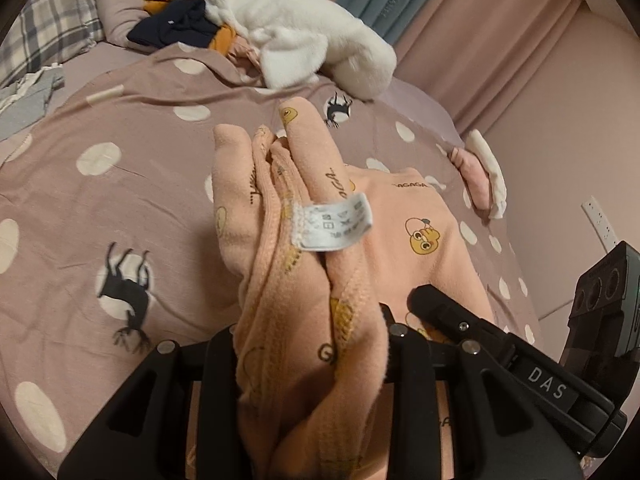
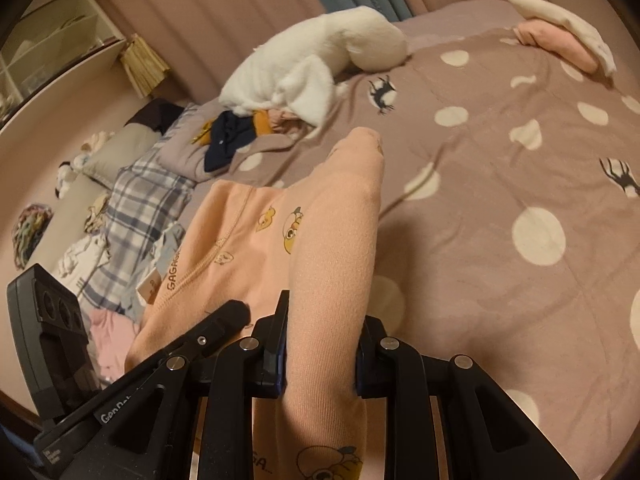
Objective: Fold small clothes
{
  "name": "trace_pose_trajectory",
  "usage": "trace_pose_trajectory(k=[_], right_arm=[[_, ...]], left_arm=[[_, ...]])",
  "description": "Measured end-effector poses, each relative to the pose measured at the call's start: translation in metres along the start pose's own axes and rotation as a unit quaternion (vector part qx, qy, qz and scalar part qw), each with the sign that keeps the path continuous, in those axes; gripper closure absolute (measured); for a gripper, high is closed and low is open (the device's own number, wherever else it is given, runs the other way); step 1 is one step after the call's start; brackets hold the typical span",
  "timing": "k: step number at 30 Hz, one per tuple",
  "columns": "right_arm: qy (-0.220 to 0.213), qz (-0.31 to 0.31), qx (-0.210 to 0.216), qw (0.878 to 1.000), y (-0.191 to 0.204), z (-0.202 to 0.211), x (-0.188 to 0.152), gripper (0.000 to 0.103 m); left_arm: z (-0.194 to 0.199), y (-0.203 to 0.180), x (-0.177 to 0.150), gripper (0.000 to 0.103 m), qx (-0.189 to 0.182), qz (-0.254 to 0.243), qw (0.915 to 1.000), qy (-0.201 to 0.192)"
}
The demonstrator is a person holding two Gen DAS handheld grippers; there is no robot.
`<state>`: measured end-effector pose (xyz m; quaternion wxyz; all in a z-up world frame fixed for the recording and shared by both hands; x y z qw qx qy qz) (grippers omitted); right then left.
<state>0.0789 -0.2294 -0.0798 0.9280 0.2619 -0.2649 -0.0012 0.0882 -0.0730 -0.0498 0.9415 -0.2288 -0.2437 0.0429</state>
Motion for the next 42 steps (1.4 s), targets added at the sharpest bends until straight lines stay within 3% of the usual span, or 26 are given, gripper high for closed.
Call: trace_pose_trajectory(k=[4, 6, 10, 14, 15, 18, 22, 24, 28, 31, 42], right_arm=[[0.021, -0.021, -0.013, 0.999, -0.021, -0.006, -0.002, 0.073], [0.028, -0.025, -0.047, 0.998, -0.028, -0.010, -0.006, 0.063], [0.014, -0.017, -0.107, 0.994, -0.042, -0.003, -0.017, 0.057], [0.018, -0.038, -0.114, 0.993, -0.057, 0.002, -0.019, 0.042], [0.020, -0.041, -0.112, 0.993, -0.058, 0.004, -0.020, 0.038], [0.019, -0.040, -0.117, 0.992, -0.057, 0.008, -0.022, 0.027], [0.017, -0.032, -0.116, 0.993, -0.049, 0.011, -0.024, 0.014], [0.025, -0.034, -0.114, 0.993, -0.047, 0.009, -0.025, 0.009], [0.041, -0.041, -0.144, 0.988, -0.043, 0.011, -0.037, 0.008], [0.028, -0.041, -0.170, 0.984, -0.039, 0.019, -0.049, 0.003], [0.047, -0.016, -0.181, 0.982, -0.019, 0.008, -0.085, 0.001]], left_arm=[[-0.022, 0.008, -0.003, 0.055, 0.032, -0.002, 0.9992, 0.022], [-0.033, 0.022, -0.007, 0.050, 0.071, 0.018, 0.9964, 0.043], [-0.038, 0.053, -0.013, 0.035, 0.146, 0.022, 0.9880, 0.044], [-0.033, 0.072, -0.016, 0.022, 0.119, 0.051, 0.9896, 0.063], [-0.032, 0.073, -0.015, 0.014, 0.114, 0.050, 0.9902, 0.063], [-0.018, 0.065, -0.014, 0.001, 0.129, 0.025, 0.9906, 0.038], [-0.003, 0.045, -0.017, 0.000, 0.172, -0.029, 0.9844, 0.025], [0.004, 0.042, -0.022, 0.000, 0.174, -0.041, 0.9838, 0.013], [0.017, 0.039, -0.033, 0.000, 0.172, -0.048, 0.9838, 0.015], [0.025, 0.037, -0.046, 0.000, 0.180, -0.055, 0.9821, 0.007], [0.051, 0.029, -0.083, 0.000, 0.213, -0.075, 0.9732, -0.045]])
Point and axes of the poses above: each gripper's, at about its wrist camera, not at the fingertips, and z roughly against the way its jaws point, y to its left, x to its top, the point moved 2 cm from there along -z, roughly the way its jaws point, and after that the axes turned 12 degrees about y, right-handed, at the moved point
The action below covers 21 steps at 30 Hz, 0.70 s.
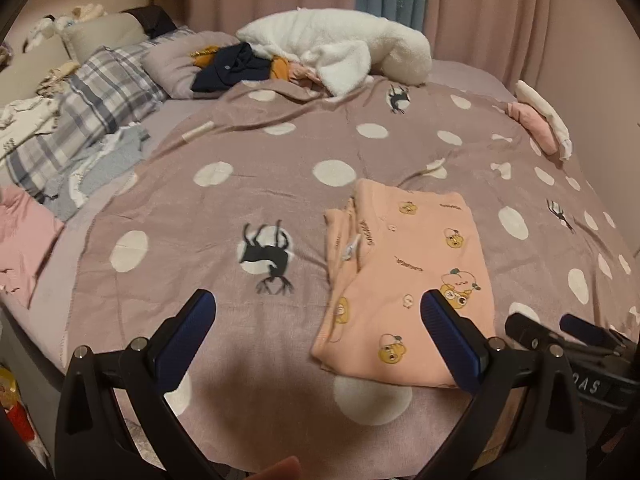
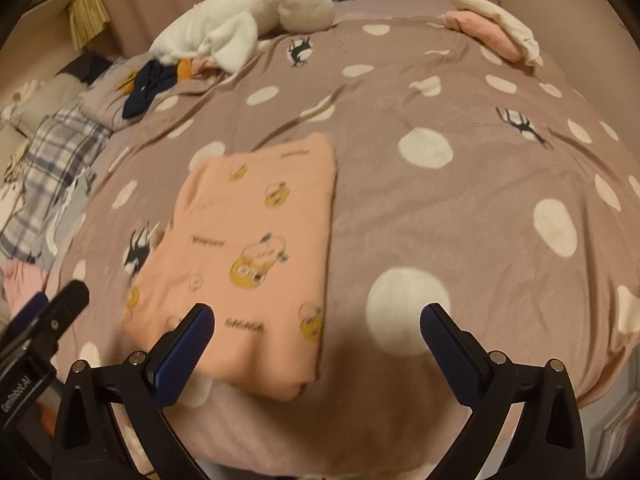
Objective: Fold small clothes
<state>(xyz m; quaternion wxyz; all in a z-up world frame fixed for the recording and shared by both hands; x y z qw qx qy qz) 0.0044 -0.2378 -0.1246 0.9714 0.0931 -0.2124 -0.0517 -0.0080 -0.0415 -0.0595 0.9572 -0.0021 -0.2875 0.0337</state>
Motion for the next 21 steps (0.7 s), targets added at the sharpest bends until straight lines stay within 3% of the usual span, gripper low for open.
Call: trace_pose_trajectory(k=[6, 8, 15, 19, 21], right_arm=[[-0.019, 0.006, -0.015, 1.000, 0.005, 0.015, -0.005, 0.001], [-0.028, 0.002, -0.023, 0.999, 0.004, 0.019, -0.007, 0.001], [-0.043, -0.010, -0.031, 0.999, 0.002, 0.026, -0.012, 0.001], [-0.058, -0.015, -0.040, 0.997, 0.002, 0.030, -0.021, 0.001], [-0.059, -0.015, -0.039, 0.997, 0.003, 0.030, -0.024, 0.001]], left_arm=[[0.012, 0.008, -0.003, 0.000, -0.029, 0.024, 0.9992, -0.015], [0.014, 0.007, -0.003, 0.000, -0.020, 0.023, 0.9994, -0.015], [0.017, -0.006, -0.011, 0.000, -0.004, -0.008, 0.9998, -0.017], [0.024, -0.011, -0.021, 0.000, -0.010, -0.023, 0.9990, -0.038], [0.022, -0.012, -0.024, 0.000, -0.020, -0.024, 0.9992, -0.027]])
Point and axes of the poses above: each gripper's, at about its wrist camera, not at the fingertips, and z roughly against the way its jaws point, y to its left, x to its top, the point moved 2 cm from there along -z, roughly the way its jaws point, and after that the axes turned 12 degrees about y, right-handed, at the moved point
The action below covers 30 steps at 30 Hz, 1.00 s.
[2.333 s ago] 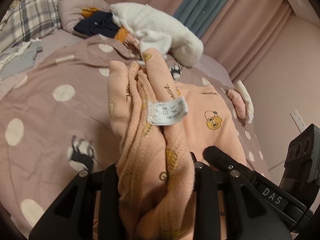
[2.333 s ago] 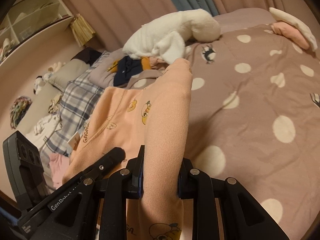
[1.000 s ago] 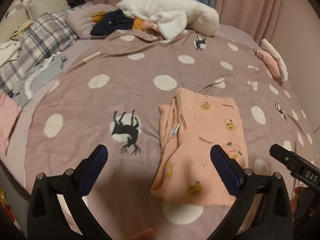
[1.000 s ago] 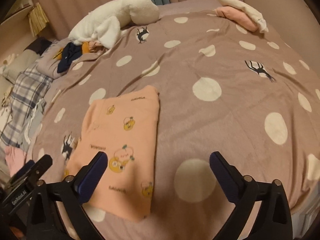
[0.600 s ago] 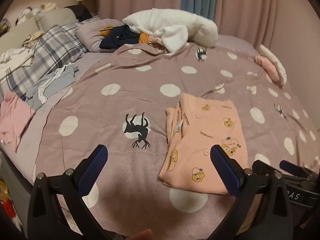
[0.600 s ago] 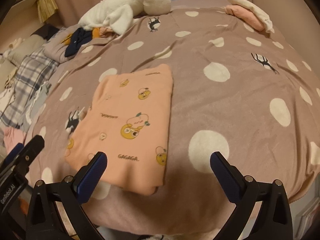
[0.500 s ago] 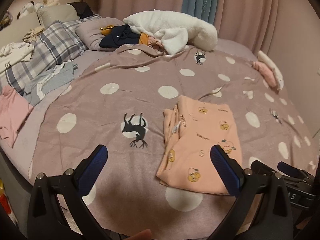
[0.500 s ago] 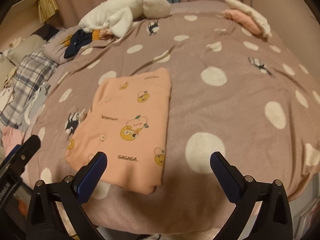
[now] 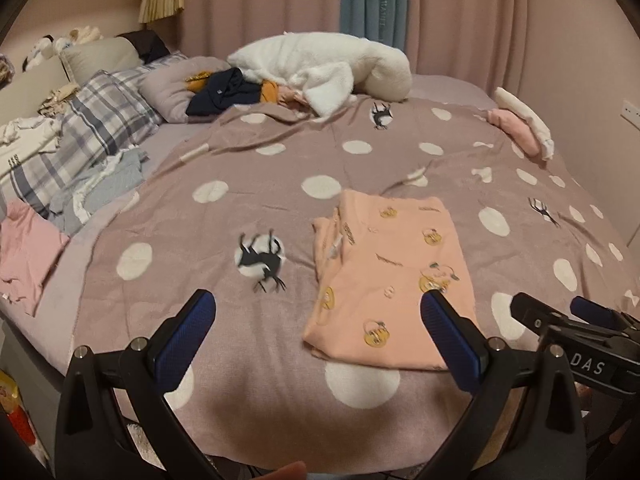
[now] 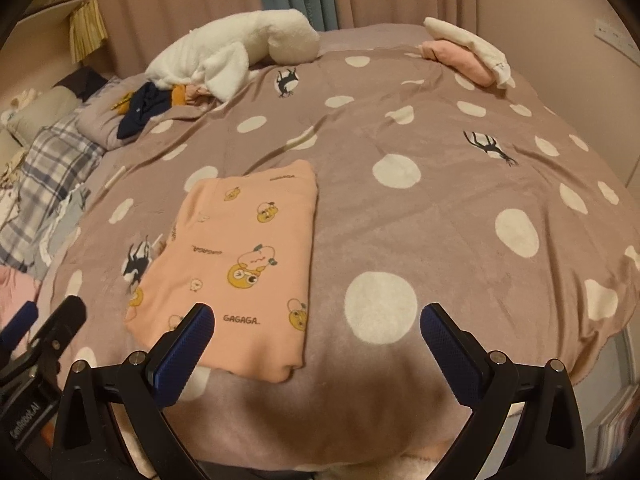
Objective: Fold small clothes
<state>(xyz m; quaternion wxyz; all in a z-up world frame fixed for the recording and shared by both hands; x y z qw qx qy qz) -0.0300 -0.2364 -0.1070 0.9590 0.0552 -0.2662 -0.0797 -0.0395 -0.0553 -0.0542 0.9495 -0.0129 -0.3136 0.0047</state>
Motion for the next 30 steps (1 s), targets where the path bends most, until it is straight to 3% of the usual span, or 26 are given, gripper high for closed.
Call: trace_pose_trajectory(k=[6, 12, 16, 19, 21, 23, 26, 28, 30], right_arm=[[-0.026, 0.007, -0.021, 0.999, 0.003, 0.011, -0.013, 0.001], [-0.051, 0.004, -0.005, 0.999, 0.001, 0.017, -0.020, 0.001], [-0.060, 0.008, -0.013, 0.998, 0.005, 0.010, -0.013, 0.001], [-0.070, 0.016, -0.011, 0.997, 0.009, -0.003, -0.010, 0.001], [-0.062, 0.017, -0.013, 0.998, 0.009, -0.013, -0.012, 0.001], [-0.039, 0.013, -0.020, 0.999, 0.010, -0.023, -0.011, 0.001], [-0.049, 0.025, -0.016, 0.998, 0.019, -0.024, -0.010, 0.001], [-0.045, 0.019, -0.023, 0.999, 0.024, -0.028, -0.014, 0.001], [-0.045, 0.027, -0.031, 0.998, 0.026, -0.033, -0.017, 0.001]], left_arm=[[0.001, -0.003, -0.011, 0.000, -0.023, -0.002, 0.9993, -0.028], [-0.001, 0.001, -0.013, 0.000, -0.059, 0.002, 0.9972, -0.045], [-0.017, -0.001, -0.010, 0.000, -0.036, -0.020, 0.9985, -0.036], [-0.032, 0.007, -0.009, 0.000, -0.024, -0.004, 0.9991, -0.035], [-0.039, 0.012, -0.010, 0.000, -0.018, 0.006, 0.9998, -0.012], [-0.038, 0.014, -0.015, 0.000, -0.017, 0.007, 0.9997, -0.016], [-0.039, 0.011, -0.016, 0.000, 0.019, 0.007, 0.9993, -0.032], [-0.039, 0.015, -0.020, 0.001, 0.034, 0.041, 0.9975, -0.046], [-0.041, 0.021, -0.023, 0.000, 0.019, 0.069, 0.9963, -0.047]])
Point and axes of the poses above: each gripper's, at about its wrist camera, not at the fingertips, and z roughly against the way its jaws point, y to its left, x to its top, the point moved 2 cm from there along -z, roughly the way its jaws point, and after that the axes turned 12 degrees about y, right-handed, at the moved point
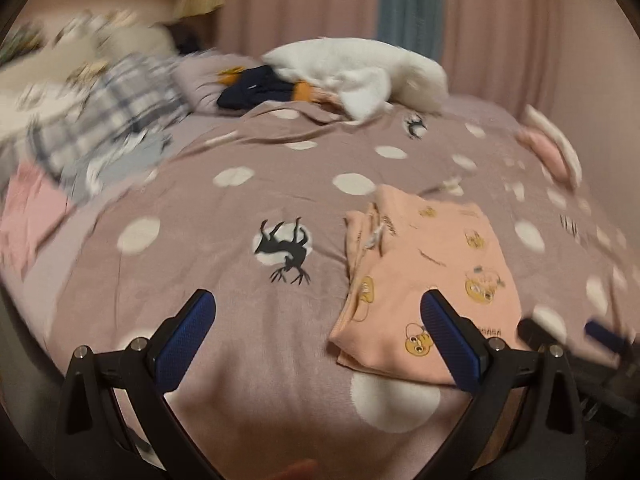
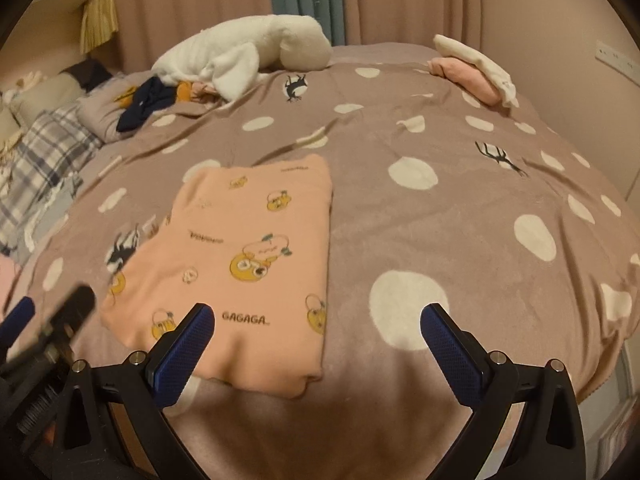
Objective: Fold small clothes
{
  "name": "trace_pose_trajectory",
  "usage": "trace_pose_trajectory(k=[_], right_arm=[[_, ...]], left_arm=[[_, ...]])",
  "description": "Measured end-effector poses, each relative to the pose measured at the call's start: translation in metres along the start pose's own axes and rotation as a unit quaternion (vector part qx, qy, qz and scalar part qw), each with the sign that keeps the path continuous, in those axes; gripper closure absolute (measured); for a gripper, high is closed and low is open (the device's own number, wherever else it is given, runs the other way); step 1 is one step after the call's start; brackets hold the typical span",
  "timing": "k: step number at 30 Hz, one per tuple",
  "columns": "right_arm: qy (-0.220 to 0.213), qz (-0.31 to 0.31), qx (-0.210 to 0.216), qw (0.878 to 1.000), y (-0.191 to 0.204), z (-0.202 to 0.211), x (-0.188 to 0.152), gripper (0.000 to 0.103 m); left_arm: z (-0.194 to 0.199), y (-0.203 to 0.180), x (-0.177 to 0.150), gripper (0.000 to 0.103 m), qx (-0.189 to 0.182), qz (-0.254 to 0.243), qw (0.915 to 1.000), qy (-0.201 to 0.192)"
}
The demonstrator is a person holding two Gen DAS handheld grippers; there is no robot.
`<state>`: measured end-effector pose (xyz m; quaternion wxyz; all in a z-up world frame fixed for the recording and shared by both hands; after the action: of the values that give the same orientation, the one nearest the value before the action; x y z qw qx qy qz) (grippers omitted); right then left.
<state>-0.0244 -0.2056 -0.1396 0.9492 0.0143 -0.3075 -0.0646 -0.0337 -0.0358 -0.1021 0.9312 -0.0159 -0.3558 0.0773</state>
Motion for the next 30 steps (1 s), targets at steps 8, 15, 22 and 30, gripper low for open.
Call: trace_pose_trajectory(k=[8, 15, 22, 30], right_arm=[[0.000, 0.020, -0.019, 1.000, 0.009, -0.008, -0.002, 0.001], [0.001, 0.017, -0.001, 1.000, 0.013, -0.018, -0.003, 0.001], [-0.026, -0.019, -0.015, 0.999, -0.003, -0.010, 0.000, 0.001], [-0.019, -0.028, -0.033, 0.999, -0.013, -0.015, 0.002, 0.001]], left_arm=[[-0.002, -0.002, -0.002, 0.000, -0.014, -0.021, 0.9996, 0.015], [0.001, -0.004, -0.002, 0.000, 0.010, -0.035, 0.9993, 0.004], [0.004, -0.007, -0.001, 0.000, -0.008, -0.045, 0.9989, -0.006], [0.003, -0.016, -0.001, 0.000, -0.033, -0.048, 0.9983, 0.000]])
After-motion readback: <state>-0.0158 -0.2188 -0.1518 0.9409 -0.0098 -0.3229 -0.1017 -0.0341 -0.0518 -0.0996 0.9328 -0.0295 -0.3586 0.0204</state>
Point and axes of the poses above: each gripper's, at about its wrist camera, not at the fingertips, and z roughly against the way its jaws point, y to its left, x to its top, the point moved 2 cm from there along -z, roughly the way its jaws point, and after that the axes turned 12 degrees about y, right-handed, at the moved point
